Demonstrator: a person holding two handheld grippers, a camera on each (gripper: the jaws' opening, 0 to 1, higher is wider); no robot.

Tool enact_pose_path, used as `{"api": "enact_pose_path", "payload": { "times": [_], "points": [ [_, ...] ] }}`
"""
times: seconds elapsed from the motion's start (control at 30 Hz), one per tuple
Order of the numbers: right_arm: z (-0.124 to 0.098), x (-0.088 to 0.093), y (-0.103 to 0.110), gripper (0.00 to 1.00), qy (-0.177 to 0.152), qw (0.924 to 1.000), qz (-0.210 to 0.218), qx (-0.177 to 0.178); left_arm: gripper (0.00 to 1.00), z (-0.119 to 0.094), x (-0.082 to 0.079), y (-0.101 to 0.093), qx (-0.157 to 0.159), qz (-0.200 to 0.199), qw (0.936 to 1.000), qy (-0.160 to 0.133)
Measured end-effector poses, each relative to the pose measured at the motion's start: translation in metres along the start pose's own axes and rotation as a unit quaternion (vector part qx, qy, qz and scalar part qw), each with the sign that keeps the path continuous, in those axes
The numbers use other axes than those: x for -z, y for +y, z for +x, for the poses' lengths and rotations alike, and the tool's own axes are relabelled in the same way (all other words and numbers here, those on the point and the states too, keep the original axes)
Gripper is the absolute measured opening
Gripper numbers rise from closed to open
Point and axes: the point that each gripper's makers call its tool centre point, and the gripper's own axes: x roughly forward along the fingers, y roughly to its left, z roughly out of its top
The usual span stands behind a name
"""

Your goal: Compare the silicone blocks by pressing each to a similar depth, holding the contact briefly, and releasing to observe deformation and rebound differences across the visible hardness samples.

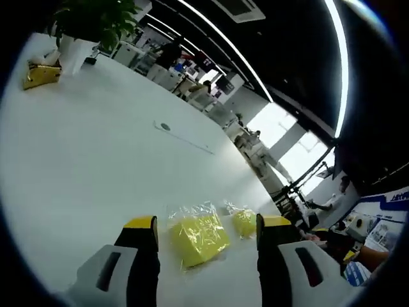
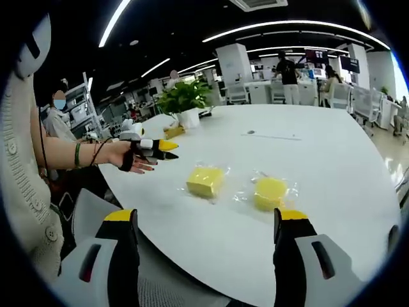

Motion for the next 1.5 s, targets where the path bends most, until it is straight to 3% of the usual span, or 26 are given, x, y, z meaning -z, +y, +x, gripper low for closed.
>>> {"api": "enact_pose_path", "payload": {
  "times": [0.17, 0.27, 0.37, 0.6, 0.7, 0.83, 1.13, 1.2, 1.3, 1.5],
  "points": [
    [0.005, -0.006, -0.006, 0.80, 0.006, 1.0000, -0.004, 0.003, 0.57, 0.024, 0.001, 0.014, 0.007, -0.031, 0.9995, 0.002],
    [0.010, -0.005, -0.012, 0.80, 0.015, 0.9999, -0.003, 0.007, 0.62, 0.035, 0.004, 0.027, -0.004, -0.034, 0.9994, 0.009],
    [0.014, -0.004, -0.016, 0.80, 0.022, 0.9997, -0.001, 0.011, 0.57, 0.042, 0.011, 0.037, 0.002, -0.058, 0.9980, 0.025],
    [0.024, 0.003, -0.020, 0.80, 0.036, 0.9993, 0.006, 0.013, 0.49, 0.052, 0.016, 0.045, 0.023, -0.110, 0.9935, 0.020],
    [0.027, 0.005, -0.020, 0.80, 0.043, 0.9990, 0.008, 0.010, 0.40, 0.056, 0.020, 0.044, 0.034, -0.123, 0.9916, 0.020],
    [0.029, 0.007, -0.021, 0.80, 0.047, 0.9989, 0.007, 0.009, 0.30, 0.061, 0.027, 0.043, 0.041, -0.122, 0.9911, 0.033],
    [0.031, 0.014, -0.023, 0.77, 0.063, 0.9979, 0.012, 0.005, 0.06, 0.072, 0.024, 0.046, 0.060, -0.138, 0.9882, 0.030],
    [0.032, 0.013, -0.023, 0.77, 0.063, 0.9980, 0.010, 0.003, 0.01, 0.071, 0.026, 0.040, 0.078, -0.134, 0.9873, 0.038],
    [0.032, 0.012, -0.022, 0.77, 0.061, 0.9981, 0.010, 0.001, 0.00, 0.069, 0.029, 0.030, 0.087, -0.122, 0.9874, 0.050],
    [0.033, 0.011, -0.021, 0.76, 0.059, 0.9982, 0.006, -0.001, 0.00, 0.066, 0.028, 0.029, 0.079, -0.098, 0.9902, 0.061]
  ]
}}
